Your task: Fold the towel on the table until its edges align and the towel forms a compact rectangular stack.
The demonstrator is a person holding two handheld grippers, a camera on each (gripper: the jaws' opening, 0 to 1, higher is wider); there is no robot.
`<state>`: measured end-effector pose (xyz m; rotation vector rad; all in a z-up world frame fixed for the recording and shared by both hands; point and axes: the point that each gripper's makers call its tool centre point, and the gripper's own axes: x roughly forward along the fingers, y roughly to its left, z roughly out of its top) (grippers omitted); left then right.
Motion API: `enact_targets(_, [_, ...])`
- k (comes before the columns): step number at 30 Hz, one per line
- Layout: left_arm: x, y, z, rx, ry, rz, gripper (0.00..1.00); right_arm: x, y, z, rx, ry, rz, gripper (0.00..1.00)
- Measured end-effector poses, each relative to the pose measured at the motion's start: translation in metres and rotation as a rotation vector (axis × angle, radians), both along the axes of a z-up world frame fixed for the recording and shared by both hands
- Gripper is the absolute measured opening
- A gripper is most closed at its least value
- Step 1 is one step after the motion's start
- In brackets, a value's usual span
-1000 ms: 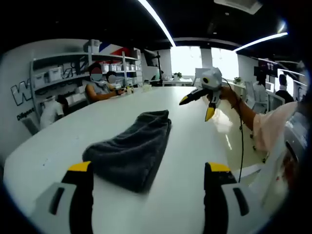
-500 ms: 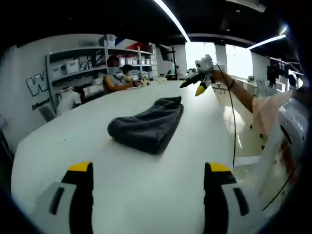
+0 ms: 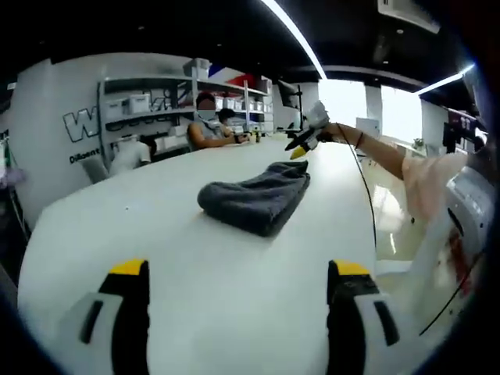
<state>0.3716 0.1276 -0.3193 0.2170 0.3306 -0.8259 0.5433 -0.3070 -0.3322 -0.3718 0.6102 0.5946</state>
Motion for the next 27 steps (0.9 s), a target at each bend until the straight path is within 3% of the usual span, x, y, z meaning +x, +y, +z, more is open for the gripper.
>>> enact_targets(11, [-0.003, 0.019, 0.0, -0.006, 0.002, 0.047, 1.0, 0.035, -0.004, -0.034, -0.02, 0.056, -0.046, 0.38])
enact_targets(13, [-0.003, 0.022, 0.0, -0.004, 0.003, 0.055, 1.0, 0.042, -0.007, -0.036, 0.011, 0.058, -0.074, 0.35])
enact_targets(18, [-0.004, 0.027, -0.002, -0.004, 0.009, 0.069, 1.0, 0.045, -0.011, -0.051, -0.002, 0.098, -0.086, 0.29])
enact_targets(22, [-0.003, 0.032, -0.003, 0.002, 0.012, 0.082, 1.0, 0.045, -0.01, -0.051, 0.037, 0.085, -0.084, 0.13])
enact_targets(27, [-0.001, 0.033, -0.005, 0.004, 0.015, 0.087, 1.0, 0.042, -0.008, -0.045, 0.066, 0.064, -0.076, 0.07])
